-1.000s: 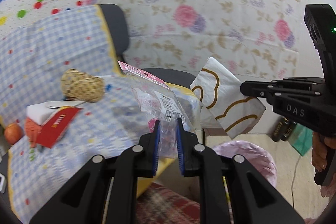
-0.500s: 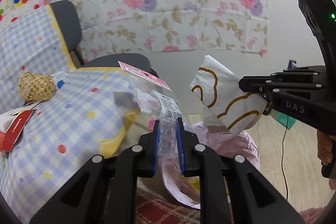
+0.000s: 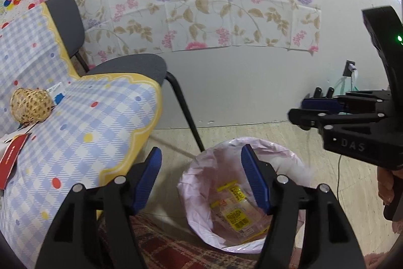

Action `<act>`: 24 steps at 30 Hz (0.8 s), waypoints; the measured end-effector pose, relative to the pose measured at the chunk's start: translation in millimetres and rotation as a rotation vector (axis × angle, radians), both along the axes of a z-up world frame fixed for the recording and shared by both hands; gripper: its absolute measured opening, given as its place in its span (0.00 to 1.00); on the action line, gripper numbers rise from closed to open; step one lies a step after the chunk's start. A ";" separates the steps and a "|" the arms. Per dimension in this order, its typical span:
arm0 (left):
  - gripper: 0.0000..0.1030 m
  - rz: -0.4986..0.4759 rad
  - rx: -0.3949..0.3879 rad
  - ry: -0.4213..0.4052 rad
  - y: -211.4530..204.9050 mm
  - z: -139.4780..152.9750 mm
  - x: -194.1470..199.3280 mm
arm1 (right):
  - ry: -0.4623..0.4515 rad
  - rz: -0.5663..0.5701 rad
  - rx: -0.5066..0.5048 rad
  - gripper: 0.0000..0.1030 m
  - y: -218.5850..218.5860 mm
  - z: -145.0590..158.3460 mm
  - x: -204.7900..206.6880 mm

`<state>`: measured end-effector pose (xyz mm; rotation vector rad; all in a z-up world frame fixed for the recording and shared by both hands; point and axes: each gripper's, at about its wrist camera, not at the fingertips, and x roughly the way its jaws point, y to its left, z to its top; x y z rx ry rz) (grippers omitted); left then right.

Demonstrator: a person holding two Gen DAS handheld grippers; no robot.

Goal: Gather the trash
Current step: 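Carry both bags to the pink bin and open both tools over it, then move both tools from the pink bin back over the chair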

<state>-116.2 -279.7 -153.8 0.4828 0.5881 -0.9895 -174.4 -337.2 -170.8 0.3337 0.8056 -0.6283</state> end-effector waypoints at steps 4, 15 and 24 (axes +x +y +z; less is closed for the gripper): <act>0.62 0.056 -0.023 0.006 12.7 8.9 13.4 | -0.025 -0.005 -0.012 0.32 -2.4 7.8 1.3; 0.62 0.183 -0.080 0.002 50.4 37.2 41.9 | -0.097 0.065 -0.017 0.32 7.0 35.3 35.0; 0.65 0.360 -0.109 -0.020 104.7 62.5 77.8 | -0.141 0.214 -0.033 0.33 34.6 55.9 98.3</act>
